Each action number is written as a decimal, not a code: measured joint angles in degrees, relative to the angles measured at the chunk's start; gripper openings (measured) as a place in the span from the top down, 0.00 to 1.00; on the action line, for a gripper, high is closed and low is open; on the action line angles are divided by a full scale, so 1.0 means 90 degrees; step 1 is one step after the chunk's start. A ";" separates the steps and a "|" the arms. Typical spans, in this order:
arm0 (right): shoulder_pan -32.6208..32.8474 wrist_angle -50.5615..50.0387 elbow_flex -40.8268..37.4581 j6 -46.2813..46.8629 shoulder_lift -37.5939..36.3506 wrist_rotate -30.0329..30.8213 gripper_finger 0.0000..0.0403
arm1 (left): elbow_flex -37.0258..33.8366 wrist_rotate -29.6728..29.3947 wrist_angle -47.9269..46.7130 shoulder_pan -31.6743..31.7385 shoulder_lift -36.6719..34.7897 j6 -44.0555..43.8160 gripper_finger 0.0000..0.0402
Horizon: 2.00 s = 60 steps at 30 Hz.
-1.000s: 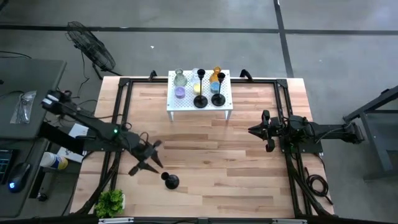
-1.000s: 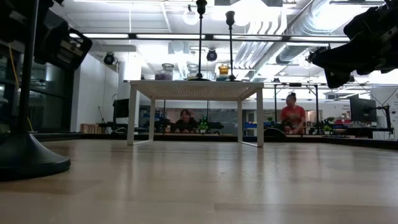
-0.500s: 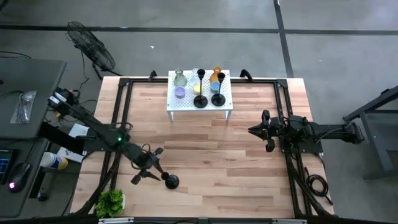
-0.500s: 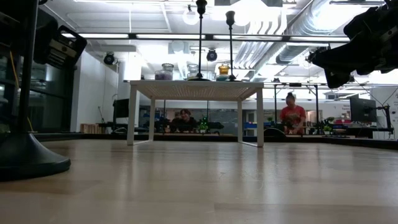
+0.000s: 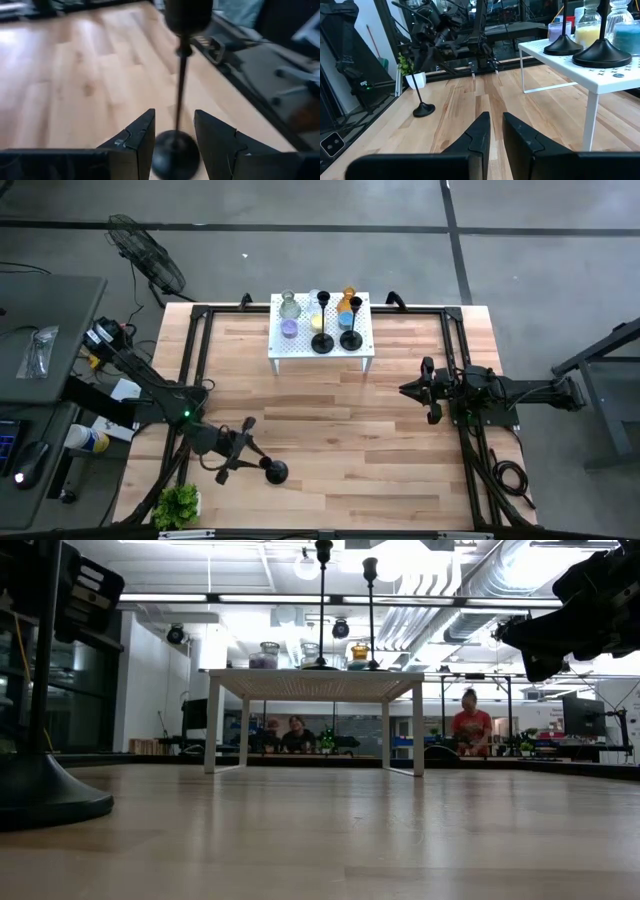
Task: Pick & Place candle stick holders
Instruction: Put the black candle holder on the shelf aligned with the other black candle holders
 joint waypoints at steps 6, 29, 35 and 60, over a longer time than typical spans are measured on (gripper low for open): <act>0.0000 0.0000 -0.0001 0.0002 0.0000 0.0000 0.90 | 0.0000 -0.0769 0.0094 -0.0227 0.0170 -0.0007 0.67; 0.0002 0.0008 0.0001 0.0001 0.0000 0.0000 0.90 | 0.0399 -0.1440 0.0293 -0.0458 0.0808 0.0084 0.67; 0.0002 0.0034 0.0001 0.0000 0.0000 0.0000 0.90 | 0.0410 -0.1422 0.0309 -0.0465 0.0835 -0.0228 0.67; 0.0000 0.0045 0.0000 0.0000 0.0000 0.0000 0.90 | 0.0415 -0.1200 0.0654 -0.0278 0.0831 -0.0539 0.67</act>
